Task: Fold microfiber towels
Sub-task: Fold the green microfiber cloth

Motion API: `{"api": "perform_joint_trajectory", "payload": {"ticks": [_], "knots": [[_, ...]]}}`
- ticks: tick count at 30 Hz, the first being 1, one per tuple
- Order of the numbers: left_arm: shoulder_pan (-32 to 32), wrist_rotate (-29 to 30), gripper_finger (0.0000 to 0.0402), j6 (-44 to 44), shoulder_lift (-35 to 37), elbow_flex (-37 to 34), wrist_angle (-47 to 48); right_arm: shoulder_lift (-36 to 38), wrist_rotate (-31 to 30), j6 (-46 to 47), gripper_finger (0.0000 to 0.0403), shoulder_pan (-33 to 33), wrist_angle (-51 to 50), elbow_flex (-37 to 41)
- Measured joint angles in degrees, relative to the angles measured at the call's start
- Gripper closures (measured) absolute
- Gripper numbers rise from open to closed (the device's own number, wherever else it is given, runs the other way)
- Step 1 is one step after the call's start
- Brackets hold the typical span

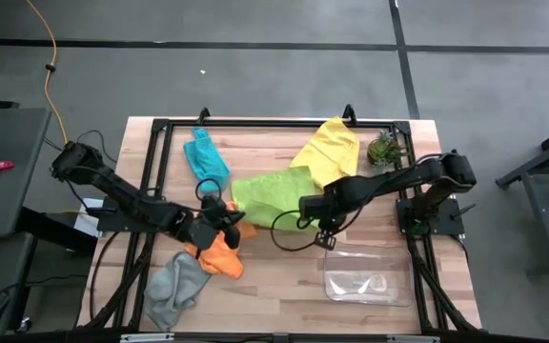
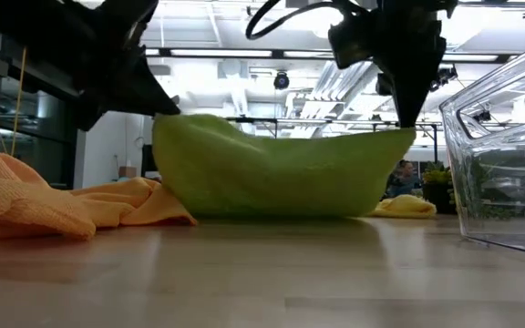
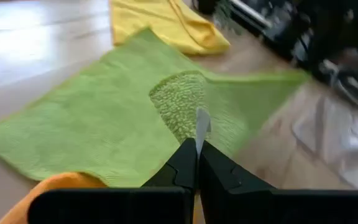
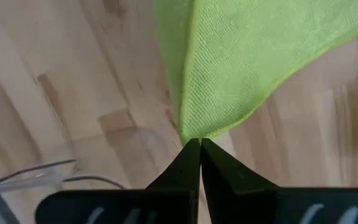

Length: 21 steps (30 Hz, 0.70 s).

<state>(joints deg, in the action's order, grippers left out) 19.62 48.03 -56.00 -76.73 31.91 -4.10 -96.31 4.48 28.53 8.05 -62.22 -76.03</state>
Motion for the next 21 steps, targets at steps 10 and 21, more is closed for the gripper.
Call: {"api": "perform_joint_trajectory", "payload": {"ticks": [10,21], "knots": [[-4.9,6.2,0.0401,-2.5,0.0,-0.2,2.5,0.0,-10.1,2.1,0.0403,-14.6,8.0,0.0],[-12.1,6.6,0.0401,-9.3,0.0,-0.2,12.0,-5.4,-12.3,1.1,0.0403,-22.2,13.3,0.0]]}}
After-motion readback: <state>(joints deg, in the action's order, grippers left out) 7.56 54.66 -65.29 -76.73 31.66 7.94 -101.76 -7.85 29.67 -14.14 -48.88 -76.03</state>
